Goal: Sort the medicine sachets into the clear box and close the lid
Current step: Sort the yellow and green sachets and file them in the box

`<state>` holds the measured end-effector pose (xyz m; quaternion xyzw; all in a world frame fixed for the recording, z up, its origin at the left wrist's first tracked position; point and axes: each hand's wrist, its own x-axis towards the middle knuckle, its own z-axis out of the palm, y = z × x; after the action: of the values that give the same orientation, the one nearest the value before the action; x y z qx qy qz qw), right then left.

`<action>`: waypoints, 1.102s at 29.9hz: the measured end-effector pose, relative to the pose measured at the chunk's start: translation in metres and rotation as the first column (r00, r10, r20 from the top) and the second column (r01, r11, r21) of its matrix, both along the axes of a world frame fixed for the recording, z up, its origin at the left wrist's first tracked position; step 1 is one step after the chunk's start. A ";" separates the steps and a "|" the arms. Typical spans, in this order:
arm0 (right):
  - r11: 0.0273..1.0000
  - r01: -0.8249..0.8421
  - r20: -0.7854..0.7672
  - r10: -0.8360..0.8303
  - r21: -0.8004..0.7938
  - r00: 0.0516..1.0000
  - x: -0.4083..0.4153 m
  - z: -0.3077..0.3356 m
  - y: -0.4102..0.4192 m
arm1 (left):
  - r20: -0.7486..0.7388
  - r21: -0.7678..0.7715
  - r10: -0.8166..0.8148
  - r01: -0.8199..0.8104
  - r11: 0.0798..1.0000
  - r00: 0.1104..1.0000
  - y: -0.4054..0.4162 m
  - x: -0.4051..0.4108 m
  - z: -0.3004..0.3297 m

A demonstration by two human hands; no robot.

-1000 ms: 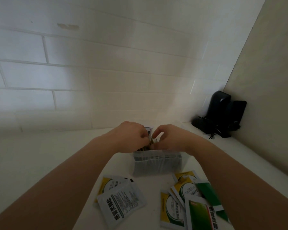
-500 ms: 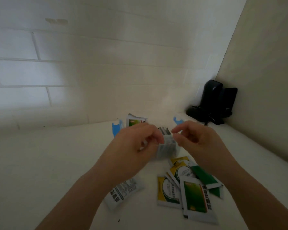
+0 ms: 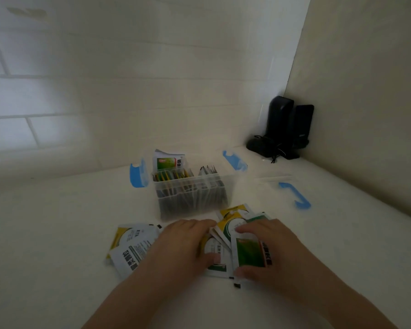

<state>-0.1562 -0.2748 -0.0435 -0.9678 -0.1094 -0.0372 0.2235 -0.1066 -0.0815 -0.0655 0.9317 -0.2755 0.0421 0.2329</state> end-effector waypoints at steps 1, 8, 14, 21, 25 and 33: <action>1.000 -0.023 -0.002 0.023 -0.013 1.000 0.000 -0.003 0.003 | 0.001 -0.015 -0.009 0.009 1.000 1.000 0.001 0.000 0.001; 0.997 -0.069 0.086 0.071 -0.026 0.994 0.000 -0.007 0.009 | -0.117 -0.165 0.019 -0.038 0.986 0.993 0.008 -0.003 0.009; 0.999 0.016 0.098 -0.012 -0.037 0.995 0.000 -0.009 0.010 | -0.229 -0.177 0.079 -0.121 0.977 0.970 0.015 -0.004 0.011; 0.985 0.081 0.208 -0.048 -0.151 0.977 0.007 -0.011 0.022 | -0.124 -0.301 0.102 -0.135 0.944 0.987 0.016 -0.007 0.019; 0.949 0.052 0.253 0.029 -0.311 0.967 0.013 -0.005 0.030 | -0.106 -0.411 0.175 -0.203 0.889 0.979 0.017 -0.005 0.020; 0.936 0.074 0.209 0.000 -0.345 0.978 0.005 -0.002 0.034 | 0.004 -0.427 0.258 -0.232 0.874 0.966 0.018 0.000 0.020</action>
<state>-0.1516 -0.2404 -0.0456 -0.9849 -0.1185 -0.1213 0.0343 -0.1064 -0.0635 -0.0456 0.8845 -0.1465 0.1584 0.4137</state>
